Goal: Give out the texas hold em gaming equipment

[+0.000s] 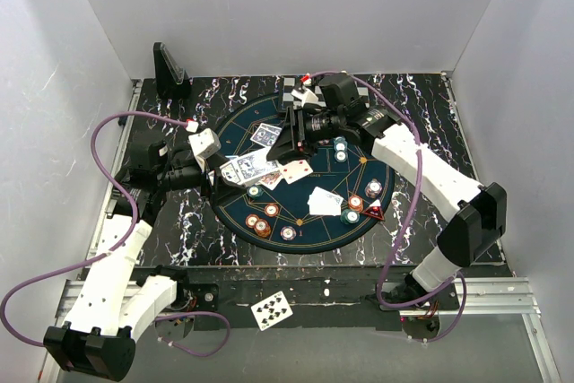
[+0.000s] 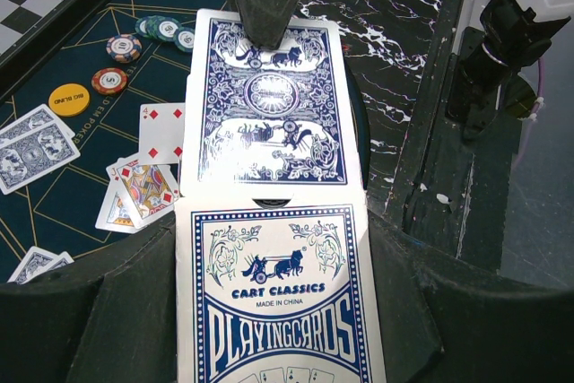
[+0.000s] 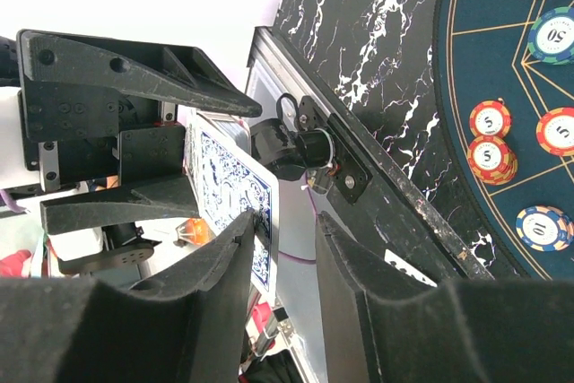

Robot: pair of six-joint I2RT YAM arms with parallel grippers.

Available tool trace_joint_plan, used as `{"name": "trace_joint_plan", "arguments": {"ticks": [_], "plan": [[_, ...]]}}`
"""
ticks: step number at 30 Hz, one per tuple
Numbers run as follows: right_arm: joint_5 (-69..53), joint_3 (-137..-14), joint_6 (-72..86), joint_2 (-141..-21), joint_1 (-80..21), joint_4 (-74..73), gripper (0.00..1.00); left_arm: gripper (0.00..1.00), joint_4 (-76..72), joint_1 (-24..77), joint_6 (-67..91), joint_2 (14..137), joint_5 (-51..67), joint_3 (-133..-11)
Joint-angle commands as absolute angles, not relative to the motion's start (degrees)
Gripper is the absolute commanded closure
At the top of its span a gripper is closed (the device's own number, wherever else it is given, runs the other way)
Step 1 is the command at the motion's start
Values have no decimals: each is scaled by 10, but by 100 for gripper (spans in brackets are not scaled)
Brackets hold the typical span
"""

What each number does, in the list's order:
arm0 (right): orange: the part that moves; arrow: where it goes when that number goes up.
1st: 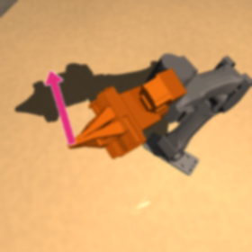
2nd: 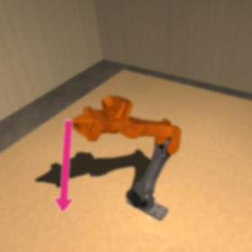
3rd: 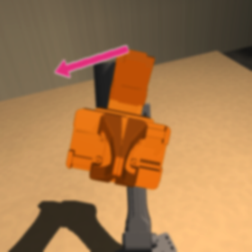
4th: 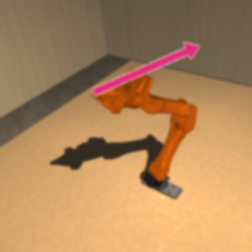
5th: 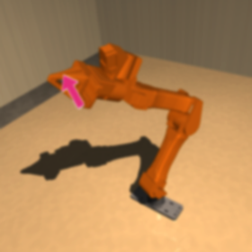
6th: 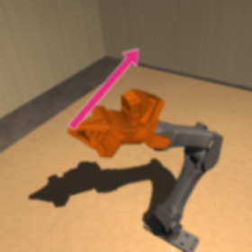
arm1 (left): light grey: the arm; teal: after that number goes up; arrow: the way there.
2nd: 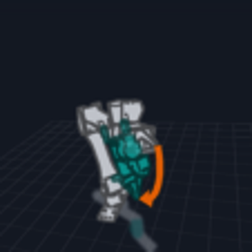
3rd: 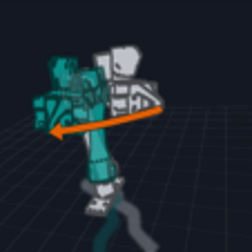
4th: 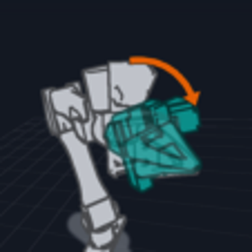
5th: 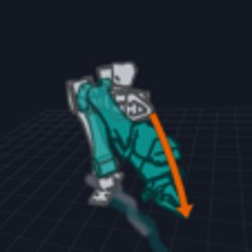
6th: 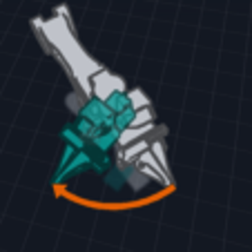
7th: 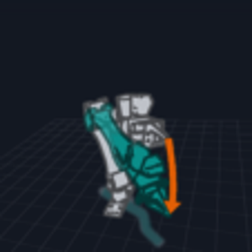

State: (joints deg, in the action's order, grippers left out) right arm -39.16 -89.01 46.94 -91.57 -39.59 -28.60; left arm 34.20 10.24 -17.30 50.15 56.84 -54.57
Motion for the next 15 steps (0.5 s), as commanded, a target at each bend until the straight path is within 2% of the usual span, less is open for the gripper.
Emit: {"name": "trace_joint_plan", "arguments": {"ticks": [1,13,15], "plan": [[-395,-893,461,-875,-382,-289,60,100,323,101,-171,490,584,-548],[-408,-874,472,-855,-368,-280,65,100,323,101,-170,490,585,-548],[-412,-870,475,-858,-367,-275,53,100,323,101,-171,490,585,-548]]}}
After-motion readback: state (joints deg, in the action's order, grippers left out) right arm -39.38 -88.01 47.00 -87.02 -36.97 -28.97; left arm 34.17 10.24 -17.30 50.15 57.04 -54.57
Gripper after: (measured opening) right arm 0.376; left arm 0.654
